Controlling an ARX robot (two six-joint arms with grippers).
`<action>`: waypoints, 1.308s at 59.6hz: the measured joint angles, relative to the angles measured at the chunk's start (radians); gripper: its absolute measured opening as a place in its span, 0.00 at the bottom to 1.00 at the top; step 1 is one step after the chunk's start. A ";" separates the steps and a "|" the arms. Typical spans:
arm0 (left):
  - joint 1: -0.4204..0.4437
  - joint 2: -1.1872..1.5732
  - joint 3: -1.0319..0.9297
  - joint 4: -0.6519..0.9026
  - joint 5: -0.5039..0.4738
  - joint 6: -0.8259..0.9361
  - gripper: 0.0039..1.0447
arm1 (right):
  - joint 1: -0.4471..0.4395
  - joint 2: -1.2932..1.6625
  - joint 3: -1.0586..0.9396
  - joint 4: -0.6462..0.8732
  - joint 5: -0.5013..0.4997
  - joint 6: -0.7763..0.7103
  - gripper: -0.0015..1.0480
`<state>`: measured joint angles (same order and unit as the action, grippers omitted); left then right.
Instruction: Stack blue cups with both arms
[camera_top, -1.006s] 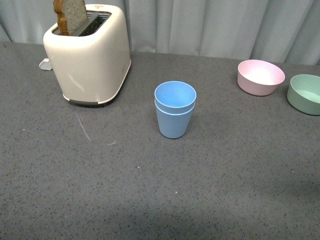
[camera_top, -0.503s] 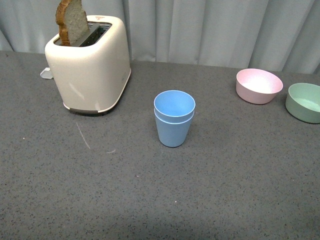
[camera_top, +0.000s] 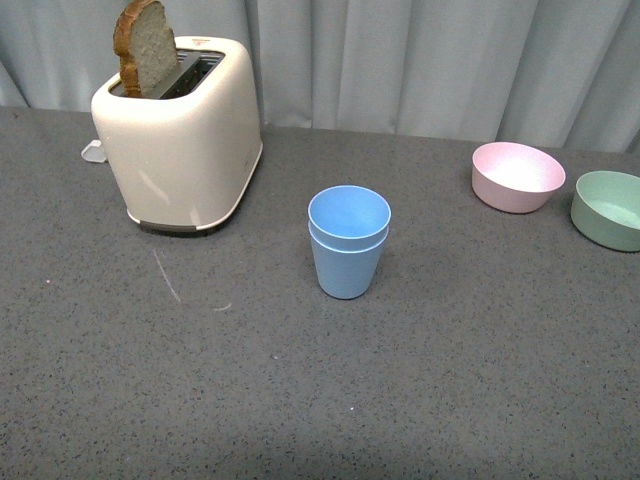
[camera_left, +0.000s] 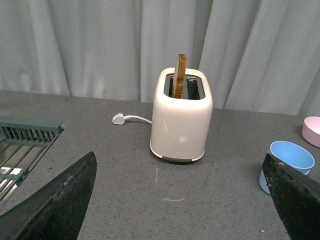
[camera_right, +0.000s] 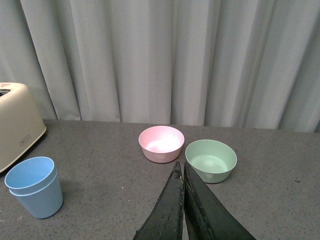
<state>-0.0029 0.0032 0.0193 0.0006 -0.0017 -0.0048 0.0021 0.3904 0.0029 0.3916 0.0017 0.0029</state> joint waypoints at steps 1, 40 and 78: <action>0.000 0.000 0.000 0.000 0.000 0.000 0.94 | 0.000 -0.005 0.000 -0.005 0.000 0.000 0.01; 0.000 0.000 0.000 0.000 0.000 0.000 0.94 | 0.000 -0.222 0.000 -0.220 0.000 0.000 0.01; 0.000 0.000 0.000 0.000 0.000 0.000 0.94 | 0.000 -0.386 0.001 -0.390 -0.003 -0.002 0.63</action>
<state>-0.0029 0.0032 0.0193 0.0006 -0.0017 -0.0051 0.0021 0.0040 0.0036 0.0017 -0.0013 0.0013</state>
